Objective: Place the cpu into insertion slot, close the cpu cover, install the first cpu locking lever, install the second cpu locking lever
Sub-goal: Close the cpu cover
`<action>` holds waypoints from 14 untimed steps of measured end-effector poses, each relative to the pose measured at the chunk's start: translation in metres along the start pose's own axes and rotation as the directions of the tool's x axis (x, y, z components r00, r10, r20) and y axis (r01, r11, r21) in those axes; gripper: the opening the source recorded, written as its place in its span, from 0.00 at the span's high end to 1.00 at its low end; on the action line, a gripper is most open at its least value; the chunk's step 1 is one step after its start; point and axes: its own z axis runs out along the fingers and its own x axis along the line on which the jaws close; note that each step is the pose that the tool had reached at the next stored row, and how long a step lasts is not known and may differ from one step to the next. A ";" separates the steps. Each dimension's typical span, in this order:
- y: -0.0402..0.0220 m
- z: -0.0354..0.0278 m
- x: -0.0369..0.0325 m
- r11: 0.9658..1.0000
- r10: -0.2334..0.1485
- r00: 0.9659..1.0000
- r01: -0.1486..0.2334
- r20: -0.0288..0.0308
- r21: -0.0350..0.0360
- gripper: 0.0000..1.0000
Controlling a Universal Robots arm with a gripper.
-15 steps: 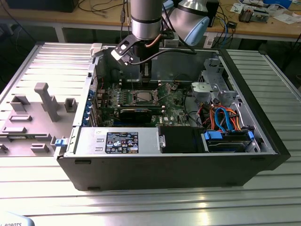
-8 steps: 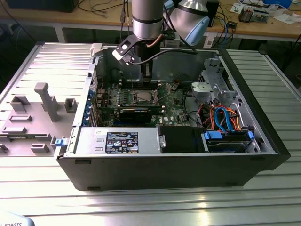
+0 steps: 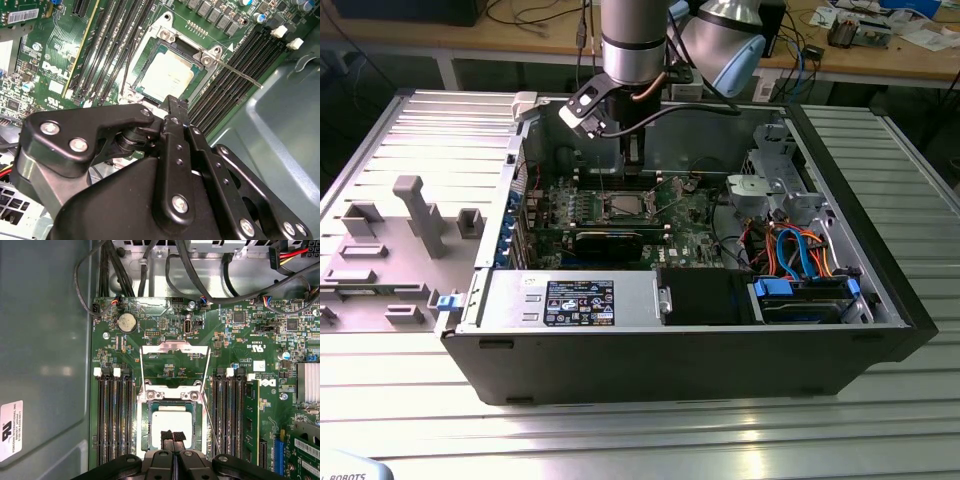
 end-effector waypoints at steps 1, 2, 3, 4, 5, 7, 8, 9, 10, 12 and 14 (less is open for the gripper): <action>0.0000 -0.0002 0.0000 1.000 0.000 1.000 0.000 0.000 0.000 0.89; 0.0001 -0.0011 0.0000 1.000 0.000 1.000 0.000 0.000 0.000 0.89; 0.0000 -0.0019 0.0001 1.000 0.000 1.000 0.000 0.000 0.000 0.89; 0.0001 -0.0026 0.0001 1.000 0.000 1.000 0.000 0.000 0.000 0.89; 0.0001 -0.0035 0.0001 1.000 0.000 1.000 0.000 0.000 0.000 0.89; 0.0002 -0.0057 0.0001 1.000 0.000 1.000 0.000 0.000 0.000 0.89; 0.0002 -0.0068 0.0001 1.000 0.000 1.000 0.000 0.000 0.000 0.89; 0.0003 -0.0084 0.0002 1.000 0.000 1.000 0.000 0.000 0.000 0.89; 0.0004 -0.0103 0.0002 1.000 0.000 1.000 0.000 0.001 0.000 0.89; 0.0004 -0.0105 0.0002 1.000 0.000 1.000 0.000 0.000 0.000 0.89; 0.0004 -0.0106 0.0002 1.000 0.000 1.000 0.000 0.000 0.000 0.89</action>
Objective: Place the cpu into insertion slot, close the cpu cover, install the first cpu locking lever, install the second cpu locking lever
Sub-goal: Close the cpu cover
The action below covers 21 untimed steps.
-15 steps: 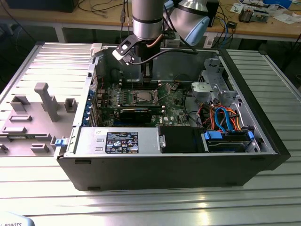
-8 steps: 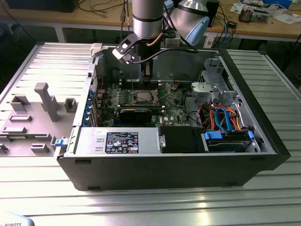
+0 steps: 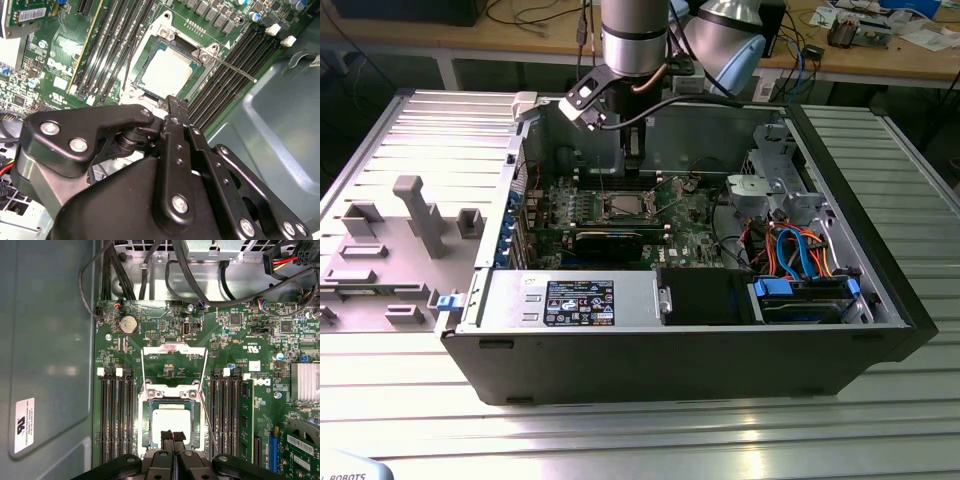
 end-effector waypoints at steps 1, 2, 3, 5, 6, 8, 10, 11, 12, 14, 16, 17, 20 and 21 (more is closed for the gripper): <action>0.0002 0.0000 0.0000 1.000 0.000 1.000 0.000 0.000 0.000 0.89; 0.0013 0.0001 0.0000 1.000 0.000 1.000 0.000 0.000 0.000 0.89; 0.0024 0.0002 0.0000 1.000 0.000 1.000 0.000 0.000 0.000 0.89; 0.0040 0.0003 0.0000 1.000 0.000 1.000 0.000 0.000 0.000 0.89; 0.0049 0.0003 0.0000 1.000 0.000 1.000 0.000 0.000 0.000 0.89; 0.0058 0.0004 0.0000 1.000 0.000 1.000 0.000 0.000 0.000 0.89; 0.0064 0.0005 0.0000 1.000 0.000 1.000 0.000 0.000 0.000 0.89; 0.0066 0.0005 0.0000 1.000 0.000 1.000 0.000 0.000 0.000 0.89; 0.0068 0.0005 0.0000 1.000 0.000 1.000 0.000 0.000 0.000 0.89; 0.0074 0.0005 0.0000 1.000 0.000 1.000 0.000 0.000 0.000 0.89; 0.0078 0.0005 0.0000 1.000 0.000 1.000 0.000 0.000 0.000 0.89; 0.0079 0.0006 0.0000 1.000 0.000 1.000 0.000 0.000 0.000 0.89; 0.0085 0.0006 0.0000 1.000 0.000 1.000 0.000 0.000 0.000 0.89; 0.0091 0.0006 0.0000 1.000 0.000 1.000 0.000 0.000 0.000 0.89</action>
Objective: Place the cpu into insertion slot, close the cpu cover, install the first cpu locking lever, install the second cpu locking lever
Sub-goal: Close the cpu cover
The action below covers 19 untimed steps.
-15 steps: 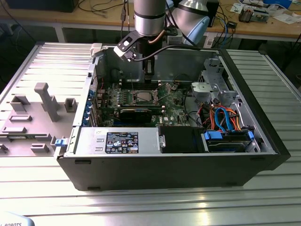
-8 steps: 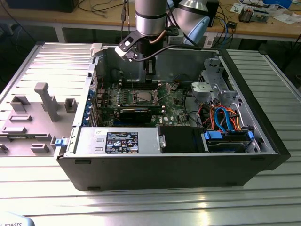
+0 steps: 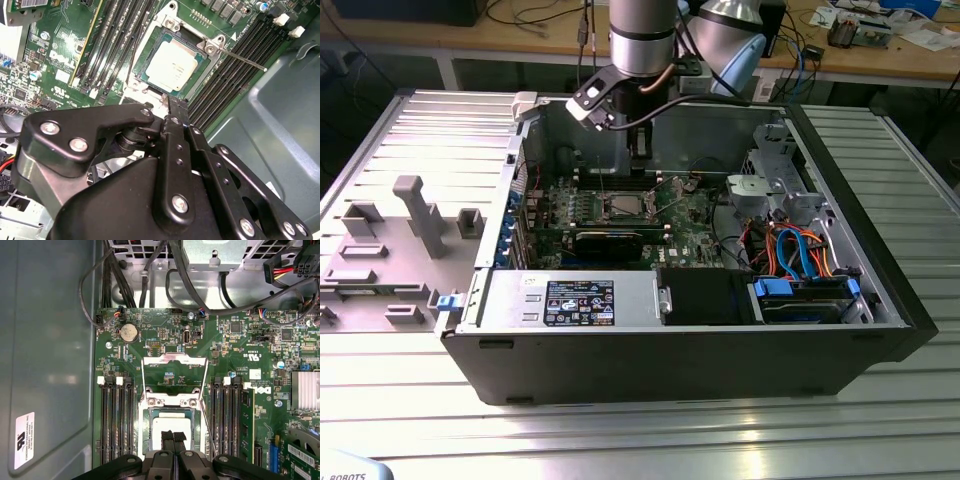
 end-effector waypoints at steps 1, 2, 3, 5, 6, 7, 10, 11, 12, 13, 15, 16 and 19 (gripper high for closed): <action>0.0005 0.0000 0.0000 1.000 0.000 1.000 0.000 0.000 0.000 0.89; 0.0005 0.0000 0.0000 1.000 0.000 1.000 0.000 0.000 0.000 0.89; 0.0006 0.0000 0.0000 1.000 0.000 1.000 0.000 0.000 0.000 0.89; 0.0021 0.0001 0.0000 1.000 0.000 1.000 0.000 0.000 0.000 0.89; 0.0028 0.0001 0.0000 1.000 0.000 1.000 0.000 0.000 0.000 0.89; 0.0031 0.0001 -0.0001 1.000 0.000 1.000 0.000 0.000 0.000 0.89; 0.0036 0.0001 -0.0001 1.000 0.000 1.000 0.000 0.000 0.000 0.89; 0.0039 0.0002 -0.0001 1.000 0.000 1.000 0.000 0.000 0.000 0.89; 0.0040 0.0002 -0.0001 1.000 0.000 1.000 0.000 0.000 0.000 0.89; 0.0042 0.0002 -0.0001 1.000 0.000 1.000 0.000 0.000 0.000 0.89; 0.0045 0.0002 -0.0001 1.000 0.000 1.000 0.000 0.000 0.000 0.89; 0.0047 0.0002 -0.0001 1.000 0.000 1.000 0.000 0.000 0.000 0.89; 0.0051 0.0002 -0.0001 1.000 0.000 1.000 0.000 0.000 0.000 0.89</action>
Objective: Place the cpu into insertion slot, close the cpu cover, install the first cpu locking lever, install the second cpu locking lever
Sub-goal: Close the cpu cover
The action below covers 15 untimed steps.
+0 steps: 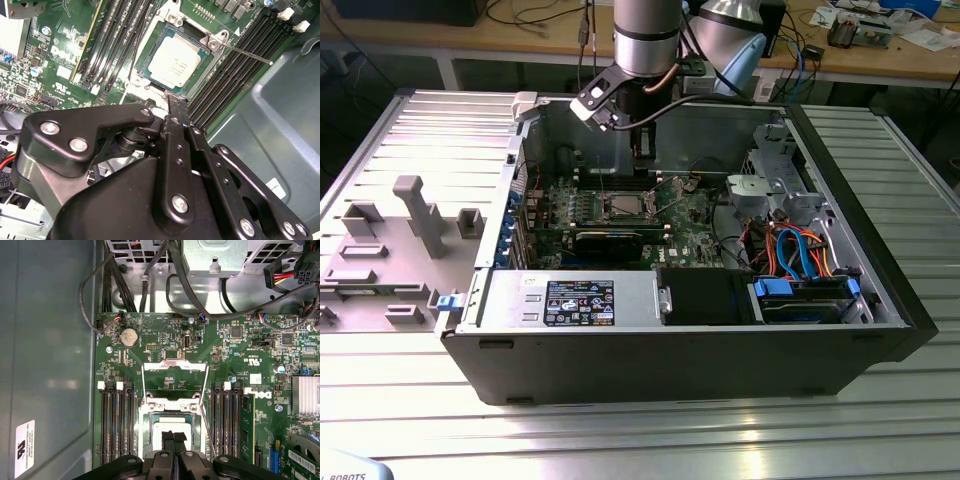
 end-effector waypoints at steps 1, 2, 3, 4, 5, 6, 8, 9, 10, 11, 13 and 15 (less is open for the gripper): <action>0.0002 0.0000 0.0000 1.000 0.000 1.000 0.000 0.000 0.000 0.89; 0.0005 0.0000 0.0000 1.000 0.000 1.000 0.000 0.000 0.000 0.89; 0.0011 0.0000 0.0000 1.000 0.000 1.000 0.000 0.000 0.000 0.89; 0.0020 0.0001 0.0000 1.000 0.000 1.000 0.000 0.000 0.000 0.89; 0.0033 0.0001 0.0000 1.000 0.000 1.000 0.000 0.000 0.000 0.89; 0.0053 0.0002 -0.0001 1.000 0.000 1.000 0.000 0.000 0.000 0.89; 0.0092 0.0004 -0.0001 1.000 0.000 1.000 0.000 0.000 0.000 0.89; 0.0111 0.0005 -0.0002 1.000 0.000 1.000 0.000 0.000 0.000 0.89; 0.0119 0.0006 -0.0002 1.000 0.000 1.000 0.000 0.000 0.000 0.89; 0.0122 0.0006 -0.0002 1.000 0.000 1.000 0.000 0.000 0.000 0.89; 0.0124 0.0006 -0.0002 1.000 0.000 1.000 0.000 0.000 0.000 0.89; 0.0124 0.0006 -0.0002 1.000 0.000 1.000 0.000 0.000 0.000 0.89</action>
